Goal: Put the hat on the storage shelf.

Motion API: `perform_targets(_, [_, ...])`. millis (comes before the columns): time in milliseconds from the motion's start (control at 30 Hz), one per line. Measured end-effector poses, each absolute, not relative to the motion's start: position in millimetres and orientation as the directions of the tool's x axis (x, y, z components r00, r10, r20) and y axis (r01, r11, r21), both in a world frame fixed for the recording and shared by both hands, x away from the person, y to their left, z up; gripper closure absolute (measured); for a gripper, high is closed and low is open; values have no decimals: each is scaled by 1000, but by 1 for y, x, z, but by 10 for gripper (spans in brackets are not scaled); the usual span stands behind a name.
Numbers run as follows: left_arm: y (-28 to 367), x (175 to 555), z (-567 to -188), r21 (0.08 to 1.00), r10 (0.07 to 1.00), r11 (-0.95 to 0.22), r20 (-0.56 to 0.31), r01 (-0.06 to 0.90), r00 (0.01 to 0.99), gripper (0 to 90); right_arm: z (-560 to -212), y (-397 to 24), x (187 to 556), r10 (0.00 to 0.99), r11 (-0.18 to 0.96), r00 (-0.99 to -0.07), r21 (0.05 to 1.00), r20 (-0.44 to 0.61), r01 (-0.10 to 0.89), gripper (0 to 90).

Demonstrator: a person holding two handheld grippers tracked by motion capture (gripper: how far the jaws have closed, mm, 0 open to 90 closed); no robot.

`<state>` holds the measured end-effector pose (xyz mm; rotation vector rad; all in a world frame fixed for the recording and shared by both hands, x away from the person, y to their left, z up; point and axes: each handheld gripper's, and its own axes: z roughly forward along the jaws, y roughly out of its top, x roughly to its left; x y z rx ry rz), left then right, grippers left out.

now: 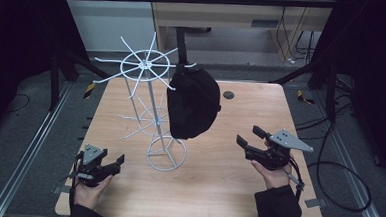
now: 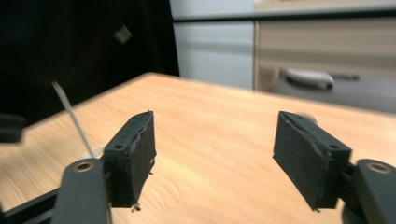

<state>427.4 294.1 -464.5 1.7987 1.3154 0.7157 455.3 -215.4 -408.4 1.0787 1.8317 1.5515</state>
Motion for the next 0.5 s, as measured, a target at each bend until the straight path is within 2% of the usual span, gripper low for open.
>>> perform_targets(300, [298,432,-470,834,946,-175,-5,523,323,272,-457,-245,470,886,95,-454,918,99,386,204])
perform_targets(500, [303,437,-475,828,943,-175,-13,533,331,245,-475,-260,476,916,110,-391,884,87,455,188])
